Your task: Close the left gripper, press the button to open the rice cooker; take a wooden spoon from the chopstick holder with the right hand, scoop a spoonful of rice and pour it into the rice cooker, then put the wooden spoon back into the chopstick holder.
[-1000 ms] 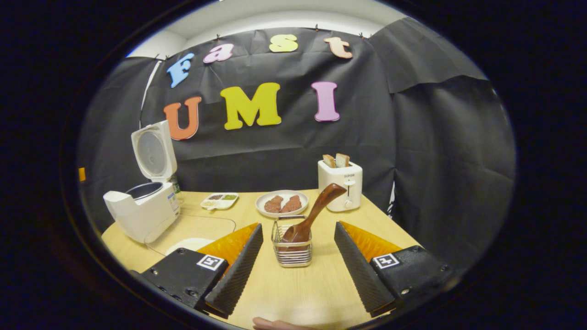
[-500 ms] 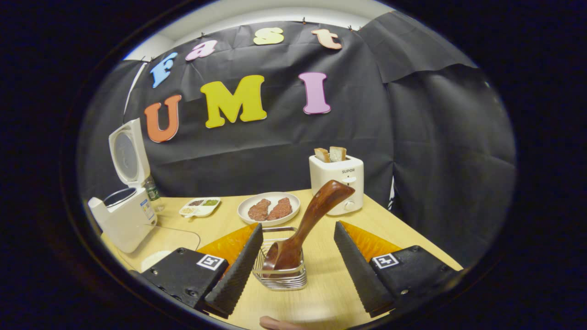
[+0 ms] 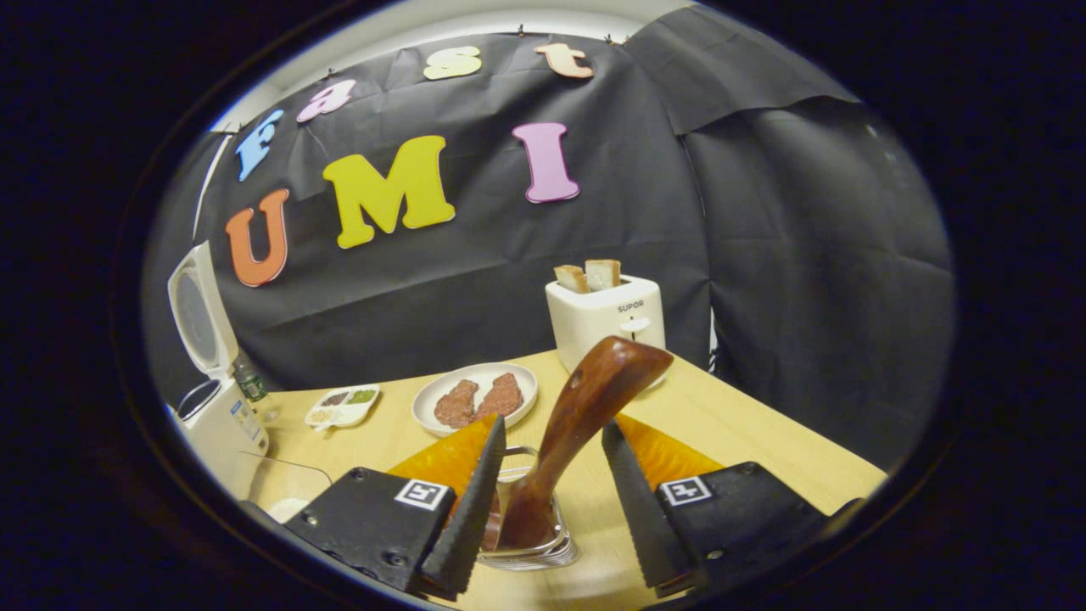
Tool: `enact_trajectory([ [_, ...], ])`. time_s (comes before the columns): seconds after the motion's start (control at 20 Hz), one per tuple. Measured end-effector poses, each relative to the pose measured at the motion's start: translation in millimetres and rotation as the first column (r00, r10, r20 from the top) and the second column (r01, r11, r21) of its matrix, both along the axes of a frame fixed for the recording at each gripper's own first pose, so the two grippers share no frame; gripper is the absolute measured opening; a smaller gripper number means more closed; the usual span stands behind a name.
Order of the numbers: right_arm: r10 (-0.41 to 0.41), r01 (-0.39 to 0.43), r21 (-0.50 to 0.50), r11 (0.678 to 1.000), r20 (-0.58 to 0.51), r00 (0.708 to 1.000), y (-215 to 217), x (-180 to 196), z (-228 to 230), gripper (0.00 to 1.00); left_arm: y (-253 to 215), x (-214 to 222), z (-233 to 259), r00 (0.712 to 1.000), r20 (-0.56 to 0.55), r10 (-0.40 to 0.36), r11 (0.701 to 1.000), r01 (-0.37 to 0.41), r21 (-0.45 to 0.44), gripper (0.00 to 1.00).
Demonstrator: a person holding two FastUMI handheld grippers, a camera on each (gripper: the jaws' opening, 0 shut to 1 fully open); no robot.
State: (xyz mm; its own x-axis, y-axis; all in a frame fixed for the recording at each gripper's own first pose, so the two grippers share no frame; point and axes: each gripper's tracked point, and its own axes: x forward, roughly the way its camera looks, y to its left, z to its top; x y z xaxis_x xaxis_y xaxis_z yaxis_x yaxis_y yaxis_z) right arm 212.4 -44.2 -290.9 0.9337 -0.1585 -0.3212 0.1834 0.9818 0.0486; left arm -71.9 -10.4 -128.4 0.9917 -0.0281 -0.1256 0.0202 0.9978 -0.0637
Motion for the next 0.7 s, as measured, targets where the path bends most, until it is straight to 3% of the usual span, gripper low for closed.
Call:
enact_trajectory([
  [0.05, 0.012, -0.012, -0.001, 1.0, -0.004, 1.0, 4, 1, 0, 0.64, 4, -3, 9, 1.0, 0.019, 0.012, 1.0, -0.013, 0.014, 0.94],
  [0.1, 0.011, -0.011, -0.007, 1.0, 0.011, 1.0, 6, 1, 5, 0.62, 2, -8, 15, 0.999, 0.035, 0.009, 1.0, -0.009, 0.013, 0.94],
  [0.25, 0.033, -0.032, -0.007, 0.999, 0.041, 0.999, 21, -1, 23, 0.27, -18, -21, 18, 0.999, 0.031, -0.042, 0.999, 0.042, -0.019, 0.94],
  [0.3, 0.039, -0.038, -0.015, 0.999, 0.049, 0.998, 26, 2, 28, 0.23, -20, -26, 20, 0.998, 0.03, -0.049, 0.999, 0.049, -0.021, 0.94],
  [0.55, 0.115, -0.106, -0.077, 0.991, 0.116, 0.987, 60, -15, 81, 0.22, -6, -42, 38, 0.998, 0.061, -0.033, 0.999, 0.032, 0.022, 0.94],
  [0.7, 0.153, -0.132, -0.136, 0.982, 0.154, 0.976, 79, -29, 116, 0.22, -14, -45, 40, 0.995, 0.074, -0.063, 0.998, 0.065, -0.017, 0.94],
])
